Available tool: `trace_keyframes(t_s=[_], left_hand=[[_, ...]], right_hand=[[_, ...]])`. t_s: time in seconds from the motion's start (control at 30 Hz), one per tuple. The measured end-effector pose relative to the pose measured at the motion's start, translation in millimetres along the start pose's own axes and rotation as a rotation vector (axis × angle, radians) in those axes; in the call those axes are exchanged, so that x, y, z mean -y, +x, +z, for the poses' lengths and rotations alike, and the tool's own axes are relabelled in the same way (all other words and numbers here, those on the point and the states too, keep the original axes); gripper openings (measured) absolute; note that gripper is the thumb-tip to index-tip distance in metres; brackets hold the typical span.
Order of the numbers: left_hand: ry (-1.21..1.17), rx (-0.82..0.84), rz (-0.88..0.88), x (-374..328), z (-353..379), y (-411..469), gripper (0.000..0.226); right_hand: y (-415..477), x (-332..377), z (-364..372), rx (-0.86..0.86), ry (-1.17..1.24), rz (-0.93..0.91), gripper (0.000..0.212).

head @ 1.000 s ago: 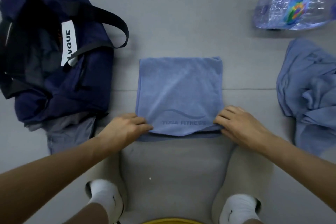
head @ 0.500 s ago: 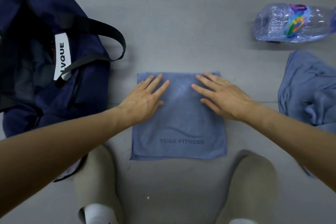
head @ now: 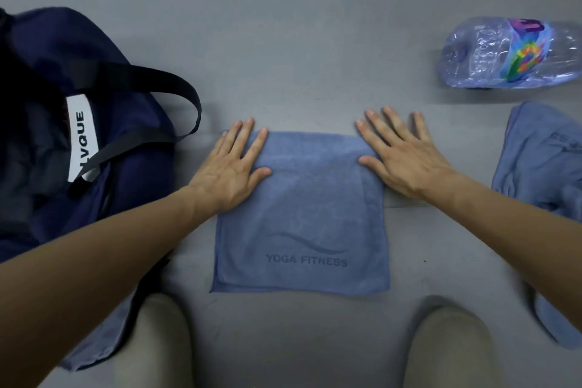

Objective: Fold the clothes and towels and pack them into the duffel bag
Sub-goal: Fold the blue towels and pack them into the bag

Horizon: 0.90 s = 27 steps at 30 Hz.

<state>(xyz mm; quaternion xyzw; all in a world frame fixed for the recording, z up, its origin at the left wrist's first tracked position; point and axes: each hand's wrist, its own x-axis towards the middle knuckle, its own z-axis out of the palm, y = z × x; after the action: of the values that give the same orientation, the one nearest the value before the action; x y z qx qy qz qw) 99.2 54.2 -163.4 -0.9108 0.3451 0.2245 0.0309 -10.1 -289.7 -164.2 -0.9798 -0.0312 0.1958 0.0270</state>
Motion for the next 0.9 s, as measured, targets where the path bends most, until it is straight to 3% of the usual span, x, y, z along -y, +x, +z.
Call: trace_keyframes(t_s=[0.4,0.57,0.73,0.8,0.9], left_hand=[[-0.036,-0.011,-0.081,4,-14,18,0.074],[-0.034,-0.041,-0.125,-2,-15,16,0.074],[-0.049,-0.188,0.066,14,-28,16,0.044],[-0.108,-0.225,0.107,22,-30,15,0.038],[-0.237,-0.239,0.022,27,-39,15,0.023]], right_hand=[[26,-19,-11,-0.037,-0.005,0.164,0.059],[34,-9,-25,-0.072,0.125,0.060,0.057],[27,0,-19,-0.131,0.307,-0.138,0.048],[24,1,-17,-0.112,0.349,-0.115,0.045],[17,-4,-17,-0.134,0.432,-0.044,0.042]])
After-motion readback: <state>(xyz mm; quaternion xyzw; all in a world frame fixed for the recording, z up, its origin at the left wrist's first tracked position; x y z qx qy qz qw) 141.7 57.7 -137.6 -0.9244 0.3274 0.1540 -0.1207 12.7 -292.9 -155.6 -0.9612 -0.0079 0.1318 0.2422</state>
